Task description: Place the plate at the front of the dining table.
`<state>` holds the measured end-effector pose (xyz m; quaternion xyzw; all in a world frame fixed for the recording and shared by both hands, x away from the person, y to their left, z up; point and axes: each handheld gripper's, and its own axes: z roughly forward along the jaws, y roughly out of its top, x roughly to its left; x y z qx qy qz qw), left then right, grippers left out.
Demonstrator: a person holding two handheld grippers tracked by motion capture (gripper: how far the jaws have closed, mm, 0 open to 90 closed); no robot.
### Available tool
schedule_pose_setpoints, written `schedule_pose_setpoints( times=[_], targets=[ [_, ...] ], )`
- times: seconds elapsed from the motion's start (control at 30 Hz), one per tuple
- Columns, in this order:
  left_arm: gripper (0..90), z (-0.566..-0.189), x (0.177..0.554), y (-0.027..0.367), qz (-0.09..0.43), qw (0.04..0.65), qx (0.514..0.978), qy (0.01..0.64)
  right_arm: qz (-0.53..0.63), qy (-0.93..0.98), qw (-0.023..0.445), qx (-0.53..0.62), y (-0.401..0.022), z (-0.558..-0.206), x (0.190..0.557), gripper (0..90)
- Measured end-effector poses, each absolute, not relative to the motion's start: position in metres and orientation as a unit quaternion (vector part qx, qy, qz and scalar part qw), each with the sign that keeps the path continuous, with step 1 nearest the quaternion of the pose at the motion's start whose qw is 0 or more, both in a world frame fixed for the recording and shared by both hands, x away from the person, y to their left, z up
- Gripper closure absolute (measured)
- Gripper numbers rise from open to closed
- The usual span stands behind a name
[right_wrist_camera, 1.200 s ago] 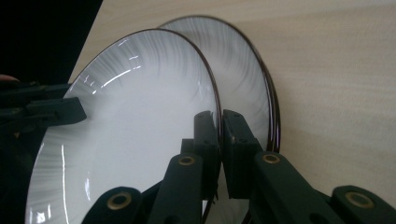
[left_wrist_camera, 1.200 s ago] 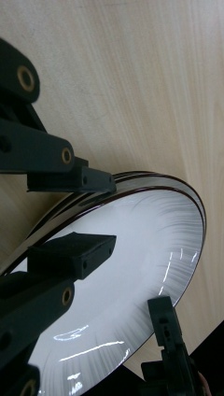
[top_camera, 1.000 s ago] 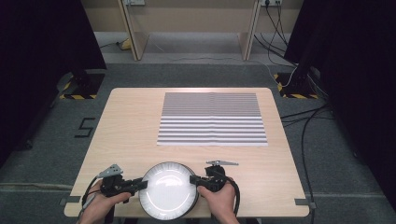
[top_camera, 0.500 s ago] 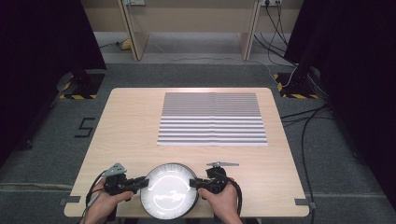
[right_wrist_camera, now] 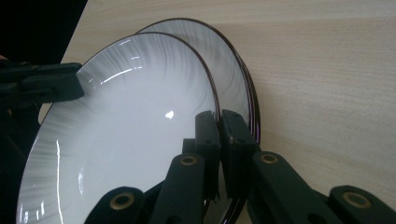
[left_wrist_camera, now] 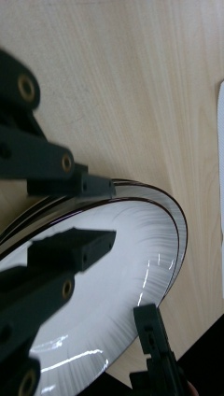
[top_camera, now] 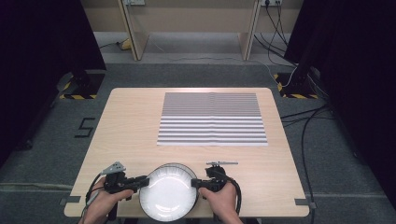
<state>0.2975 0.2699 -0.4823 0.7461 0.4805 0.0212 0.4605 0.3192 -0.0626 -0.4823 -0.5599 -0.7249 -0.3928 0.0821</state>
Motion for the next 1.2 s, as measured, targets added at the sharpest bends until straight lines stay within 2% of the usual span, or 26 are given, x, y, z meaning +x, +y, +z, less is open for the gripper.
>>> schedule_pose_setpoints(
  times=[0.03, 0.1, 0.2, 0.27, 0.4, 0.63, 0.87, 1.2],
  targets=[
    [64.5, -0.481, 0.297, 0.271, 0.022, 0.457, 0.745, 0.486, -0.395, -0.723, 0.08, -0.561, -0.063, -0.483, 0.32, 86.9],
    [58.1, -0.478, 0.296, 0.274, 0.024, 0.444, 0.752, 0.487, -0.401, -0.72, 0.075, -0.561, -0.063, -0.483, 0.32, 87.0],
    [56.1, -0.478, 0.294, 0.274, -0.006, 0.42, 0.772, 0.477, -0.403, -0.719, 0.069, -0.561, -0.062, -0.483, 0.321, 87.0],
    [58.7, -0.48, 0.292, 0.271, -0.023, 0.418, 0.774, 0.475, -0.403, -0.723, 0.059, -0.559, -0.062, -0.482, 0.322, 87.1],
    [64.9, -0.482, 0.292, 0.268, -0.012, 0.406, 0.78, 0.476, -0.401, -0.72, 0.071, -0.562, -0.064, -0.48, 0.322, 85.0],
    [67.6, -0.48, 0.291, 0.268, -0.005, 0.406, 0.781, 0.474, -0.395, -0.724, 0.099, -0.557, -0.071, -0.471, 0.316, 73.8],
    [67.1, -0.481, 0.29, 0.267, -0.002, 0.407, 0.778, 0.478, -0.389, -0.717, 0.122, -0.566, -0.081, -0.47, 0.307, 75.8],
    [67.7, -0.481, 0.293, 0.268, -0.008, 0.404, 0.776, 0.485, -0.386, -0.703, 0.147, -0.58, -0.078, -0.475, 0.316, 79.8]
  ],
)
